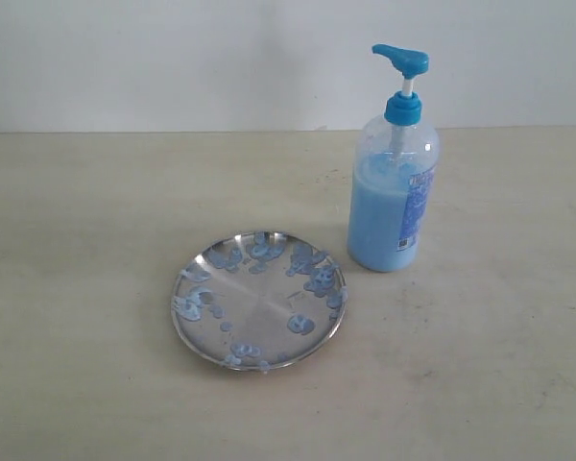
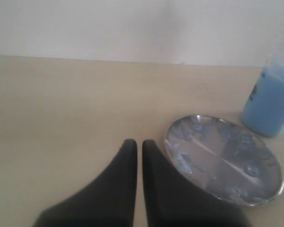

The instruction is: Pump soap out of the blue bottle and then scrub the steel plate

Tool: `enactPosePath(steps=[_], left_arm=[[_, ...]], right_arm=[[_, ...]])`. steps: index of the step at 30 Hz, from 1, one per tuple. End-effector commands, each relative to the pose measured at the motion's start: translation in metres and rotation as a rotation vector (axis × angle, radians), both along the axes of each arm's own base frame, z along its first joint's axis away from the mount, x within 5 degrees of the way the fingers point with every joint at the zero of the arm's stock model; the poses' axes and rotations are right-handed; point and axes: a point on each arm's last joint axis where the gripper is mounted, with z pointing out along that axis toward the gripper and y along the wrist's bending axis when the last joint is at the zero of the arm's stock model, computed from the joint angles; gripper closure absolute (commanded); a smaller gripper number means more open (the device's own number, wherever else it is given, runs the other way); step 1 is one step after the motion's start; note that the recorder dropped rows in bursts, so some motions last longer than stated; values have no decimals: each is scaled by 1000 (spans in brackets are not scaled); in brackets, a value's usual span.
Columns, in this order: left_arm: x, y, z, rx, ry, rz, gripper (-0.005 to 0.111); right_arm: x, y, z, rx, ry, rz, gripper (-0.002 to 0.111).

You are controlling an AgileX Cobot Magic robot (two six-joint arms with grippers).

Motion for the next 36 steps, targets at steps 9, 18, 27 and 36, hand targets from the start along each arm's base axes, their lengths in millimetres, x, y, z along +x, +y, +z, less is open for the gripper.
enactPosePath(steps=[9,18,27,36], left_arm=[[-16,22,8,88,-297,288,102],[-25,6,40,-181,-628,101,102],[-20,11,-20,165,-10,137,102],[-19,19,-20,135,9,292,102]], right_arm=[[0,0,1,-10,-5,1,109],[0,0,1,-10,-5,1,109],[0,0,0,-10,-2,1,109],[0,0,0,-9,4,3,109]])
